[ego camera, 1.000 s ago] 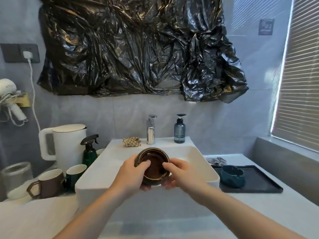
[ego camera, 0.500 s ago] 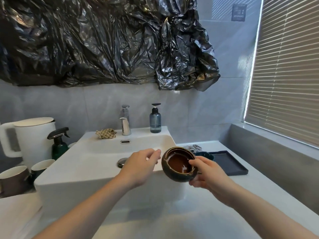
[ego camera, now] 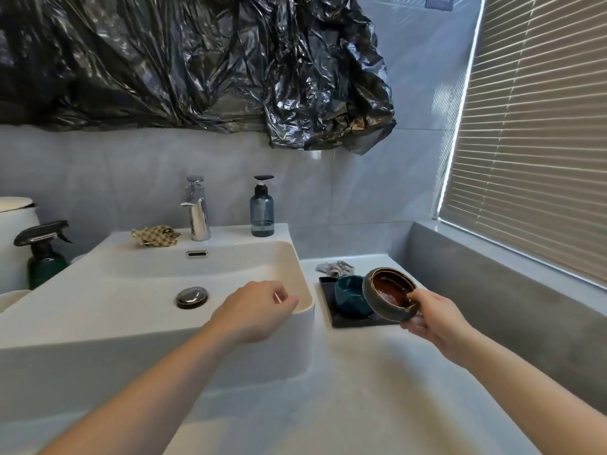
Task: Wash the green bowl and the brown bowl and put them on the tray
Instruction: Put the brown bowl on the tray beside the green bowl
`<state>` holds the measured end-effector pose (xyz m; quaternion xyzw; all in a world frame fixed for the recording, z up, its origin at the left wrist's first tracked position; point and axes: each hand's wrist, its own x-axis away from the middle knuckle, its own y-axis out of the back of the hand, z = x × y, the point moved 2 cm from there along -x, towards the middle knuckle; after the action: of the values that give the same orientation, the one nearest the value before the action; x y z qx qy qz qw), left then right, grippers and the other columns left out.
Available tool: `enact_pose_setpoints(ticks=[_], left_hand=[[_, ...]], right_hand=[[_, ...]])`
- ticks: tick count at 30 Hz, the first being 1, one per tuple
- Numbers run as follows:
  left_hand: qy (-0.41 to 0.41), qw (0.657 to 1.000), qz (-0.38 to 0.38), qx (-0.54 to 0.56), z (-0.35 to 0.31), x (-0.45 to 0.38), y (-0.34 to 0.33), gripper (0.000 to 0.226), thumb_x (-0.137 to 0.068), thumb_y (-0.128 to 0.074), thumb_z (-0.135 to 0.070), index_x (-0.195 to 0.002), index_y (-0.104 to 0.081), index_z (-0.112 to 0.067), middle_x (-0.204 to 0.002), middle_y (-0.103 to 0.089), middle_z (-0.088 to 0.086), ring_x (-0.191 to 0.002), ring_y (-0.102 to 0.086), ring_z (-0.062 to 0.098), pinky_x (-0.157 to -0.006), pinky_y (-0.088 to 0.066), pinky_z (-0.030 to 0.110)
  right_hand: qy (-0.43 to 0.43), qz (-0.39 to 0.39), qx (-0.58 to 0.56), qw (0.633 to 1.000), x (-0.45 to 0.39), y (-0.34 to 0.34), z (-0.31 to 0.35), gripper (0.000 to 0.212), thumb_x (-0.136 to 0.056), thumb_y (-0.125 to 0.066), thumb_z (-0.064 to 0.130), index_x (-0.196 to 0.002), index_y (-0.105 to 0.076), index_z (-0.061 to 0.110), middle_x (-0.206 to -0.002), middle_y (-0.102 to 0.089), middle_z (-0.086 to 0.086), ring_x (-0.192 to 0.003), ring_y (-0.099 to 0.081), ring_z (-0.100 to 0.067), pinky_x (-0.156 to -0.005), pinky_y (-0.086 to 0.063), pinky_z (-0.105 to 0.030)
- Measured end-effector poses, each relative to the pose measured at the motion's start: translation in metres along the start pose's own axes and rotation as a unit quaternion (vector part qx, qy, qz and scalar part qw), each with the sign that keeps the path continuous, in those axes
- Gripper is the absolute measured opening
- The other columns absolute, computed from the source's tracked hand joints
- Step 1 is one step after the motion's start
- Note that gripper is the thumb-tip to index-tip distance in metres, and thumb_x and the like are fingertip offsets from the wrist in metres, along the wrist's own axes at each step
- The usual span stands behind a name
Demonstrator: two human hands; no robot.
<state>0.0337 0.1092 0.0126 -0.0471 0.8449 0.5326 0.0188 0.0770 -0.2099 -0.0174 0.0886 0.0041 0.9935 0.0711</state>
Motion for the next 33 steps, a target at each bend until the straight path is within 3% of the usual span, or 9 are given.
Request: enact_pose_setpoints(ticks=[4, 9, 11, 13, 17, 23, 25, 29, 33], left_hand=[[0.002, 1.000, -0.002, 0.002, 0.001, -0.003, -0.001, 0.036, -0.090, -0.045, -0.068, -0.101, -0.066, -0.041, -0.105, -0.066, -0.020, -0.099, -0.063, 0.012, -0.089, -0.056, 0.038], [0.011, 1.000, -0.008, 0.024, 0.003, -0.005, -0.001, 0.030, -0.088, -0.048, -0.064, -0.094, -0.066, -0.041, -0.099, -0.066, -0.021, -0.092, -0.063, 0.008, -0.084, -0.058, 0.038], [0.011, 0.999, -0.008, 0.030, 0.003, -0.005, -0.001, 0.029, -0.088, -0.049, -0.063, -0.092, -0.067, -0.041, -0.097, -0.066, -0.021, -0.091, -0.064, 0.007, -0.084, -0.058, 0.038], [0.010, 0.999, -0.007, 0.032, 0.003, -0.006, -0.001, 0.027, -0.089, -0.050, -0.061, -0.092, -0.067, -0.040, -0.096, -0.066, -0.022, -0.091, -0.063, 0.006, -0.083, -0.058, 0.037], [0.009, 0.999, -0.007, 0.038, 0.003, -0.009, -0.002, 0.026, -0.090, -0.053, -0.059, -0.092, -0.068, -0.039, -0.096, -0.067, -0.021, -0.091, -0.063, 0.005, -0.085, -0.058, 0.036], [0.003, 0.999, -0.015, 0.043, 0.004, -0.010, -0.002, 0.024, -0.089, -0.055, -0.057, -0.091, -0.069, -0.037, -0.094, -0.068, -0.021, -0.091, -0.063, 0.004, -0.084, -0.058, 0.035], [0.003, 0.999, -0.014, 0.043, 0.004, -0.010, -0.002, 0.023, -0.089, -0.055, -0.057, -0.092, -0.069, -0.038, -0.094, -0.068, -0.020, -0.091, -0.063, 0.005, -0.083, -0.058, 0.035], [0.003, 0.999, -0.015, 0.041, 0.005, -0.010, -0.002, 0.024, -0.088, -0.055, -0.058, -0.092, -0.069, -0.039, -0.095, -0.068, -0.021, -0.091, -0.064, 0.005, -0.084, -0.058, 0.036], [0.007, 0.999, -0.016, 0.041, 0.005, -0.009, -0.001, 0.025, -0.086, -0.054, -0.058, -0.092, -0.068, -0.039, -0.095, -0.068, -0.020, -0.091, -0.064, 0.005, -0.084, -0.059, 0.036]], right_hand=[[-0.005, -0.054, 0.030, 0.998, -0.042, 0.016, -0.006, 0.015, -0.101, -0.053, 0.014, -0.108, -0.066, 0.009, -0.101, -0.067, -0.018, -0.079, -0.073, -0.033, -0.052, -0.060, -0.027], [-0.013, -0.098, 0.058, 0.993, -0.084, 0.026, -0.008, 0.012, -0.101, -0.057, 0.010, -0.090, -0.062, 0.010, -0.096, -0.064, -0.011, -0.096, -0.071, -0.040, -0.069, -0.061, -0.038], [-0.012, -0.103, 0.087, 0.991, -0.101, 0.028, -0.013, 0.009, -0.097, -0.060, 0.008, -0.101, -0.064, 0.002, -0.097, -0.065, -0.011, -0.095, -0.070, -0.038, -0.079, -0.063, -0.044], [-0.027, -0.121, 0.098, 0.987, -0.118, 0.031, -0.020, 0.026, -0.094, -0.063, 0.008, -0.119, -0.063, 0.000, -0.108, -0.065, -0.014, -0.095, -0.071, -0.041, -0.085, -0.062, -0.048], [-0.043, -0.139, 0.101, 0.984, -0.131, 0.025, -0.020, 0.036, -0.100, -0.056, 0.014, -0.135, -0.056, 0.009, -0.131, -0.058, -0.013, -0.078, -0.073, -0.034, -0.059, -0.063, -0.037], [-0.035, -0.132, 0.201, 0.970, -0.133, 0.015, -0.016, 0.043, -0.100, -0.052, 0.013, -0.143, -0.049, 0.011, -0.139, -0.052, -0.013, -0.074, -0.074, -0.032, -0.052, -0.062, -0.033], [-0.030, -0.130, 0.235, 0.963, -0.131, 0.012, -0.014, 0.039, -0.101, -0.050, 0.014, -0.140, -0.050, 0.010, -0.135, -0.055, -0.014, -0.072, -0.076, -0.033, -0.060, -0.064, -0.036], [-0.005, -0.127, 0.317, 0.940, -0.129, 0.010, -0.012, 0.026, -0.101, -0.050, 0.025, -0.113, -0.063, 0.007, -0.100, -0.069, -0.013, -0.071, -0.077, -0.030, -0.068, -0.066, -0.042], [0.051, -0.131, 0.384, 0.913, -0.129, 0.008, -0.020, 0.027, -0.096, -0.053, 0.034, -0.106, -0.064, 0.012, -0.119, -0.058, -0.017, -0.079, -0.069, -0.029, -0.078, -0.063, -0.043]])
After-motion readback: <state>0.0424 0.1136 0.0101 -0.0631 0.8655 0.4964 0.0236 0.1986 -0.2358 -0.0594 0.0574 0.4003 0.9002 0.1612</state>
